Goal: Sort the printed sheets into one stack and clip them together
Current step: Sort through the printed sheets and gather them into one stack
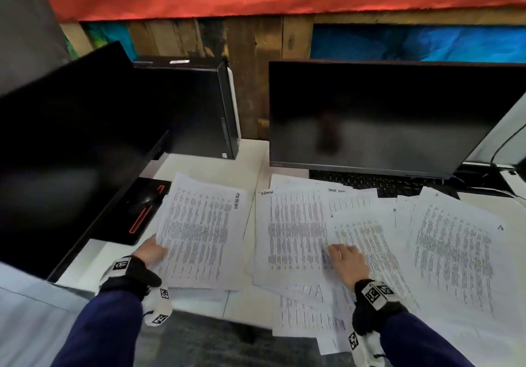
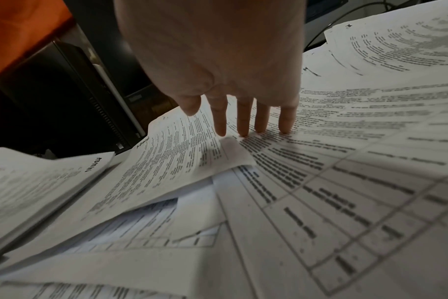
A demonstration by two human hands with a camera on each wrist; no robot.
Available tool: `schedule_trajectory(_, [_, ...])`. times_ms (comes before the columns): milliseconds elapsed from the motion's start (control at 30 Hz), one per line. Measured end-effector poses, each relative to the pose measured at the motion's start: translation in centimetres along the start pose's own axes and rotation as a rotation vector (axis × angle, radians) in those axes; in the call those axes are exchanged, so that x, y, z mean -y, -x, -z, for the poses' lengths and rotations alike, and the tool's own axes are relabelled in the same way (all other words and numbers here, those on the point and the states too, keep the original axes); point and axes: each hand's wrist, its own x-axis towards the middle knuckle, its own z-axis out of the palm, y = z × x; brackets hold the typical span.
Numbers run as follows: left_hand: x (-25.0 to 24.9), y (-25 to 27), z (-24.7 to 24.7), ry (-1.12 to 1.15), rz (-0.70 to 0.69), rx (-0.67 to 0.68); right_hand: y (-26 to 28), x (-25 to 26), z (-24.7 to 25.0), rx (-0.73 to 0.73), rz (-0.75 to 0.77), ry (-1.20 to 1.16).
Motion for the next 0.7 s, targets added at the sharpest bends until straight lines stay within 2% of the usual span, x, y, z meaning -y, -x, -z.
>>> schedule_trajectory(133, [0.6, -1.6, 0.1, -0.147, 0.143, -0.089, 0.5, 0.2, 0.5, 0.028, 0.024, 0.033])
schedule_trajectory(233, [-1.2, -1.0, -1.4, -0.248, 0.299, -0.315, 0.5, 0.0, 0.6, -0.007, -0.008, -0.069])
schedule_trajectory(267, [-2.7, 0.0, -2.4, -0.313, 0.299, -0.422, 0.4, -0.1, 0.6, -0.028, -0.018, -0.104])
schedule_trajectory(300, [-4.3, 0.9, -3.6, -0.385, 0.239, -0.492, 0.1, -0.4, 0.6, -0.051, -0.031, -0.139])
schedule_trajectory(333, [-5.7, 1.5, -5.1, -0.431, 0.114, -0.525, -0.2, -0.5, 0.5, -0.071, -0.060, -0.186])
schedule_trajectory(400, [-8.0, 2.1, -9.0, -0.422, -0.189, -0.463, -0.7, -0.5, 0.5, -0.103, -0.131, -0.311])
schedule_trajectory(433, [-8.9, 2.2, -11.1, -0.368, -0.286, -0.377, -0.9, -0.3, 0.5, -0.102, -0.175, -0.358])
schedule_trajectory(467, [-9.6, 2.4, -13.1, -0.311, -0.319, -0.279, -1.0, -0.2, 0.3, -0.095, -0.218, -0.409])
schedule_trajectory(500, [-10.2, 2.4, -14.8, -0.263, -0.291, -0.187, -0.9, 0.1, 0.0, -0.080, -0.258, -0.468])
schedule_trajectory(600, [-11.6, 2.1, -17.7, -0.198, -0.057, 0.002, -0.6, 0.9, -1.0, -0.043, -0.355, -0.606])
schedule_trajectory(700, [-12.1, 1.8, -18.8, -0.164, 0.039, 0.053, -0.1, 1.7, -2.1, 0.084, -0.364, -0.684])
